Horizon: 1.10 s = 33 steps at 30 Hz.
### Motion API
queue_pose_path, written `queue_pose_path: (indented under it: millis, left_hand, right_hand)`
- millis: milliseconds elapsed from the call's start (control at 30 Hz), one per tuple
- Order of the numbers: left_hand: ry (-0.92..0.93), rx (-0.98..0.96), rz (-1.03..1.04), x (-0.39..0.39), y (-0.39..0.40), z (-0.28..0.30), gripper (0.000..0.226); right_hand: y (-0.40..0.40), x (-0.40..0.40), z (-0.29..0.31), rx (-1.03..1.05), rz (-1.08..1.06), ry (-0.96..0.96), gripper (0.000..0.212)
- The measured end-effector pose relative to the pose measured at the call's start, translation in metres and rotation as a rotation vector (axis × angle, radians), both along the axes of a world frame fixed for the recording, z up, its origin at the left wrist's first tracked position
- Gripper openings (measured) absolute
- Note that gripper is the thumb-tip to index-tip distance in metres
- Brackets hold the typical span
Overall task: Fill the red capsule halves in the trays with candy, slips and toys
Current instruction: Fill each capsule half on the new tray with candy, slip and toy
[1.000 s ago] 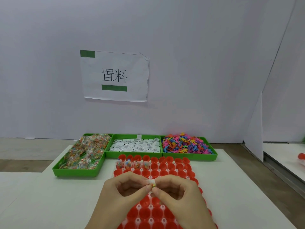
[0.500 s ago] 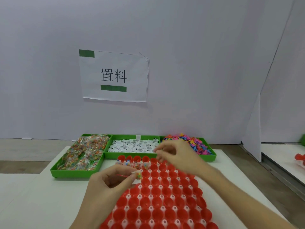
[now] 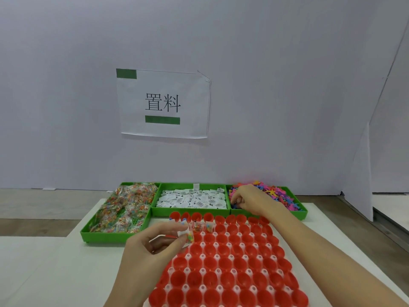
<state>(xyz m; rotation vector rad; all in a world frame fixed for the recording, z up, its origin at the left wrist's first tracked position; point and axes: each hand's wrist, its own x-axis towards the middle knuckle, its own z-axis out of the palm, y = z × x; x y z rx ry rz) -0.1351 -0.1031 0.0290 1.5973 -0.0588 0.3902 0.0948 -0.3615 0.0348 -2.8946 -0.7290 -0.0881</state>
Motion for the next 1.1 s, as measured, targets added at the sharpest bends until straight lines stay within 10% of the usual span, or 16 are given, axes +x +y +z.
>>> queue_pose_path:
  millis: [167,333,767,1100]
  left_hand:
    - [0.03,0.015,-0.004,-0.001,-0.003,-0.001,0.022]
    - [0.038,0.038,-0.02,-0.001,-0.004,-0.002,0.021]
    - [0.03,-0.015,-0.045,-0.008,-0.007,0.002,0.021]
    - [0.064,0.043,-0.186,-0.017,-0.028,0.001,0.026]
  right_hand:
    - [0.004,0.002,0.004,-0.176,0.037,-0.026,0.044]
    - [0.012,-0.002,0.007,-0.308,0.021,-0.126,0.012]
    - [-0.013,-0.106,0.015,0.9,-0.141,-0.082,0.01]
    - [0.032,-0.22,-0.008,1.045,0.032,0.275,0.009]
